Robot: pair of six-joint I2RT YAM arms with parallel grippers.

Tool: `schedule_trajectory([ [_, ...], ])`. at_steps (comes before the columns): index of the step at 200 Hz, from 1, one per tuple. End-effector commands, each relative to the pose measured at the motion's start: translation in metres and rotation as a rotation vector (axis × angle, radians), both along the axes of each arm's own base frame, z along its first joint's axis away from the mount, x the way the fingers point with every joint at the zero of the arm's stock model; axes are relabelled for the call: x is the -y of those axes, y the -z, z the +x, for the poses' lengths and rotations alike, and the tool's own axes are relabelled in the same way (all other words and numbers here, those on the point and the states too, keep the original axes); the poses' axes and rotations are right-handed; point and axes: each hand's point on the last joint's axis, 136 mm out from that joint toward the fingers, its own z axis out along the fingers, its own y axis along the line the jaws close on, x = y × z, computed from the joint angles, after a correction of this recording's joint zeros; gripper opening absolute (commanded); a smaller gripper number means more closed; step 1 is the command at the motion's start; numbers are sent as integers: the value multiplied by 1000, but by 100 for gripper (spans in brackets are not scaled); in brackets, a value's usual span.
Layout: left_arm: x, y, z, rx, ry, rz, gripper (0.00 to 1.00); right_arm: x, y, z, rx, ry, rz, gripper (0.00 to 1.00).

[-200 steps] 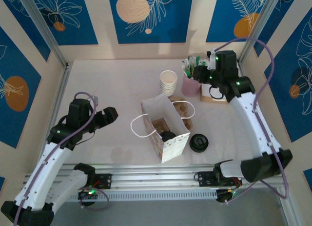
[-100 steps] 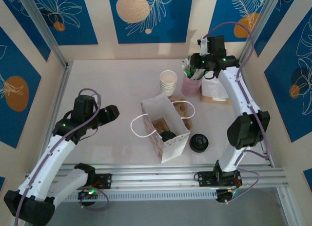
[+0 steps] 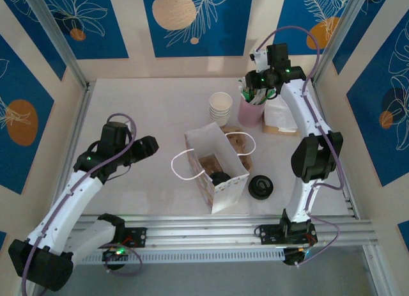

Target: Pack the takeout coffee

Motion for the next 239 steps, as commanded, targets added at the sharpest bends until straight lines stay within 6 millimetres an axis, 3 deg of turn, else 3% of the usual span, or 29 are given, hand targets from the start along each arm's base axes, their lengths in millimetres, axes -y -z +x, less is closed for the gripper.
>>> schedule_trajectory([
  [1, 5, -11, 5, 25, 6, -33, 73, 7, 1, 2, 1, -9, -46, 22],
  [157, 7, -10, 4, 11, 5, -49, 73, 10, 20, 35, -17, -2, -97, 20],
  [169, 7, -9, 4, 9, 5, -49, 73, 9, 16, 36, -9, -2, -90, 17],
  [184, 7, -9, 4, 7, 4, -50, 73, 9, 12, 37, -1, 0, -82, 6],
  [239, 9, -15, 4, 14, 9, -63, 73, 13, -18, 29, 29, 44, -90, 0],
])
